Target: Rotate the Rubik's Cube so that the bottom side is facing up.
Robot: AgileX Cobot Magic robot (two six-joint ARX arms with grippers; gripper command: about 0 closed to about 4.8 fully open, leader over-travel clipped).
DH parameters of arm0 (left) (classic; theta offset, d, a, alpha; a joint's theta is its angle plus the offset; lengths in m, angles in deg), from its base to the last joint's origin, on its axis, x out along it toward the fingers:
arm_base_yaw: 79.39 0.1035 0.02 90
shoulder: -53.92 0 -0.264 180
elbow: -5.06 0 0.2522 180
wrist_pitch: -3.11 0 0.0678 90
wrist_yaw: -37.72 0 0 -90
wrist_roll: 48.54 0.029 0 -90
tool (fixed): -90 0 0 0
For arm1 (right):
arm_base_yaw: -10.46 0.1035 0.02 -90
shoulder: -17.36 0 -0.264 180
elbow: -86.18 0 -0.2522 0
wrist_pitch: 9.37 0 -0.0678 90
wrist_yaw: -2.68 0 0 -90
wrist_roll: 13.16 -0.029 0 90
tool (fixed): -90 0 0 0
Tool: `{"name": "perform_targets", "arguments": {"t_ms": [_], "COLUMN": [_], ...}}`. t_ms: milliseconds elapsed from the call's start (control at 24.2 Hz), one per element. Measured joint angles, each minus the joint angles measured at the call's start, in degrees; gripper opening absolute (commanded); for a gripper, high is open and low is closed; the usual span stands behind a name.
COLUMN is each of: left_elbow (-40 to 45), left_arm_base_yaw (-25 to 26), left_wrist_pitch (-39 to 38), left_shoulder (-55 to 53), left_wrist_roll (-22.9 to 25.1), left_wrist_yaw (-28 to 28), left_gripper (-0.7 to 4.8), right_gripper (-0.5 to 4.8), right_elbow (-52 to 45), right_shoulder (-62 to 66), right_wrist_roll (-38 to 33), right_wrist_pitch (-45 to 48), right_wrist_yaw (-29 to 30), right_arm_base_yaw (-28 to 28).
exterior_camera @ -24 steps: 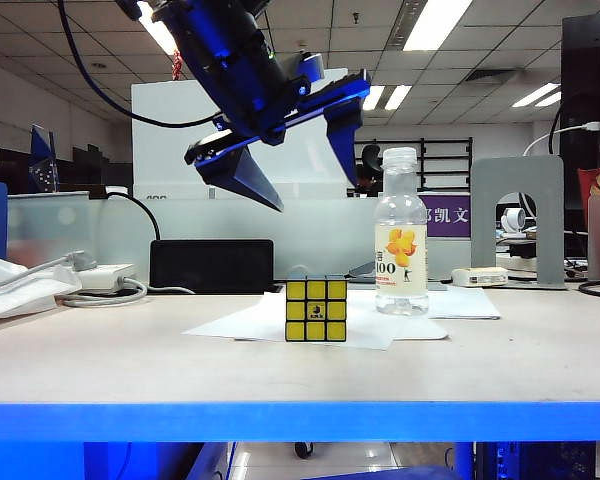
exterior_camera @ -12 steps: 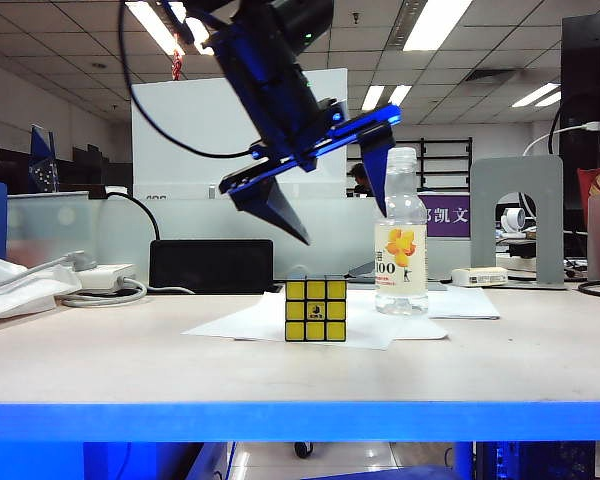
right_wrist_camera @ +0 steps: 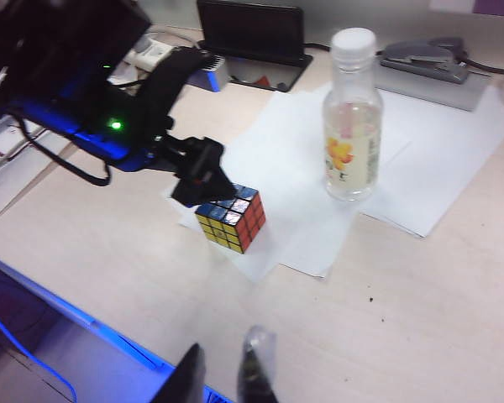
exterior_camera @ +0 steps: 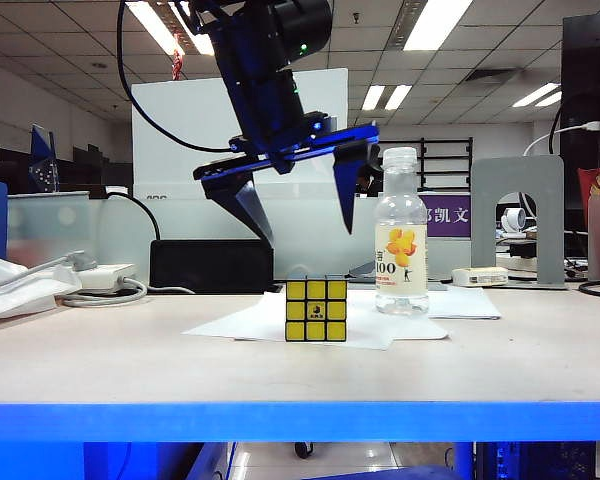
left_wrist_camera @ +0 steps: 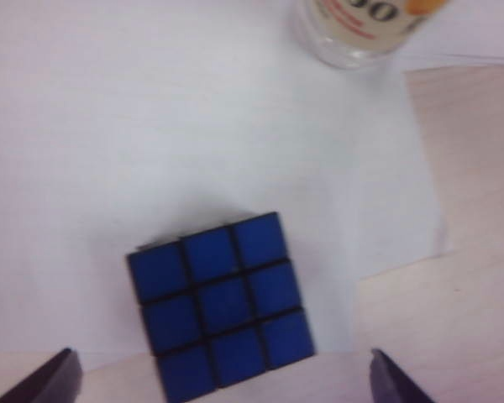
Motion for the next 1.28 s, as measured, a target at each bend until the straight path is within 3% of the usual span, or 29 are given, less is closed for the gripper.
{"name": "perform_targets", "arguments": {"t_ms": [248, 454, 785, 1280], "left_elbow": [0.0, 0.0, 0.0, 0.0], "left_arm_base_yaw": [0.0, -0.1, 1.2, 0.5], "left_wrist_pitch": [2.8, 1.0, -0.5, 0.2], "left_shoulder": [-1.0, -2.0, -2.0, -5.6], "left_wrist_roll": [-7.5, -7.9, -5.9, -5.2], "left_wrist_yaw": [7.3, 7.0, 1.2, 5.1], "left_gripper": [4.79, 4.79, 4.79, 4.79], "right_gripper": [0.63, 0.63, 0.63, 0.63], "right_elbow": [0.0, 0.0, -0.9, -2.2], "right_shoulder": [-0.3, -1.8, -2.9, -2.9], "right_wrist_roll": [0.4, 0.4, 0.4, 1.1], "right_wrist_pitch": [0.0, 0.0, -1.1, -0.9], "right_wrist_yaw": [-0.8, -0.8, -0.8, -2.1], "right_arm_base_yaw": [1.1, 1.1, 3.0, 4.0]}}
